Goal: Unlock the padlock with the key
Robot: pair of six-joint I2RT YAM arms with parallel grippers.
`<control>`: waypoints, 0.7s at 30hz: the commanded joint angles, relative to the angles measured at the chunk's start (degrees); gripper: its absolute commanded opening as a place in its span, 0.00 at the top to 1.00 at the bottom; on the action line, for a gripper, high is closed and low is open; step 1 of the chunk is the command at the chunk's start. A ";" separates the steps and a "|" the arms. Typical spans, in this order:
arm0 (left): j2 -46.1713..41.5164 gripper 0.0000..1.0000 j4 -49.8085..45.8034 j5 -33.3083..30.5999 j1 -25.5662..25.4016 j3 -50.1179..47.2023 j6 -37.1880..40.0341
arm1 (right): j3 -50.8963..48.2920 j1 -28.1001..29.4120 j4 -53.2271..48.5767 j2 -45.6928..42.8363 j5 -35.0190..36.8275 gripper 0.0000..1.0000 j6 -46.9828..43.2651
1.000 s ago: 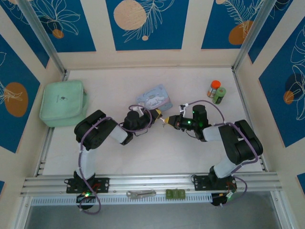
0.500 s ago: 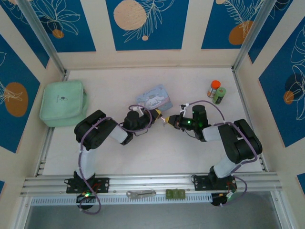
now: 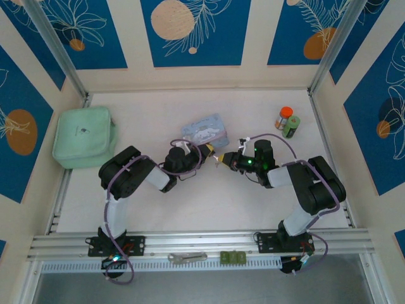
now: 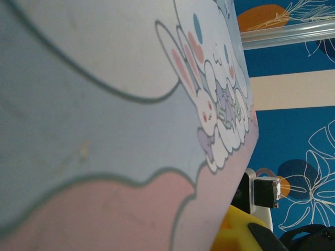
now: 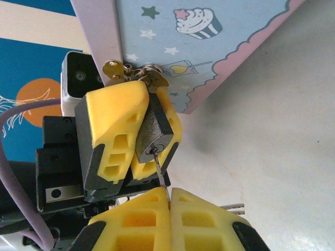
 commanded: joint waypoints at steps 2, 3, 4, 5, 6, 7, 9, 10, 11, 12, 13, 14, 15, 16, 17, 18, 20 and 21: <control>-1.28 1.00 3.93 0.06 -1.19 1.35 -0.53 | -0.24 0.56 7.63 0.98 1.31 1.00 3.91; -1.23 1.00 4.10 0.06 -1.30 1.40 -0.66 | -0.29 0.63 8.22 0.83 1.22 1.00 4.39; -1.07 1.00 4.20 -0.02 -1.39 1.44 -0.74 | -0.35 0.63 8.20 0.64 1.25 1.00 4.66; -0.89 1.00 4.34 0.02 -1.46 1.57 -0.83 | -0.29 0.72 8.23 0.45 1.23 1.00 5.01; -0.63 1.00 4.53 -0.02 -1.69 1.74 -0.93 | -0.21 0.88 8.33 0.30 1.00 1.00 5.41; -0.35 1.00 4.69 -0.10 -1.87 1.88 -1.05 | -0.13 1.12 8.55 0.15 0.99 1.00 5.84; 0.28 1.00 5.23 -0.42 -2.28 2.30 -1.48 | -0.16 1.98 9.34 0.11 1.50 1.00 7.00; 0.54 1.00 5.63 -0.62 -2.46 2.45 -1.75 | -0.20 2.32 9.71 0.10 1.94 1.00 7.61; 0.83 1.00 6.15 -0.85 -2.75 2.58 -2.09 | -0.34 2.76 9.87 0.20 2.72 1.00 8.34; 1.04 1.00 6.55 -1.18 -3.00 2.74 -2.34 | -0.49 3.23 10.26 0.19 3.71 1.00 9.11; 1.11 1.00 6.67 -1.46 -3.21 2.80 -2.42 | -0.70 3.58 10.69 0.24 4.73 1.00 9.77; 1.16 1.00 6.67 -1.69 -3.49 2.91 -2.41 | -0.96 4.07 11.20 0.30 5.99 1.00 10.40; 1.11 1.00 6.57 -1.93 -3.79 3.00 -2.37 | -1.28 4.47 11.65 0.52 7.12 1.00 11.13; 1.07 1.00 6.65 -2.09 -3.87 3.02 -2.42 | -1.56 4.74 12.37 0.67 8.10 1.00 11.66; 1.06 1.00 6.80 -2.22 -4.10 3.09 -2.55 | -2.03 4.97 13.45 0.99 9.03 1.00 12.19; 1.07 1.00 7.05 -2.31 -4.20 3.11 -2.72 | -2.44 4.94 14.46 1.35 9.76 1.00 12.55; 1.06 1.00 7.44 -2.02 -4.29 3.02 -2.94 | -2.51 4.31 15.18 1.90 10.03 1.00 12.80; 1.06 1.00 7.55 -1.67 -4.29 3.02 -3.07 | -2.23 3.80 15.15 2.23 9.53 1.00 12.76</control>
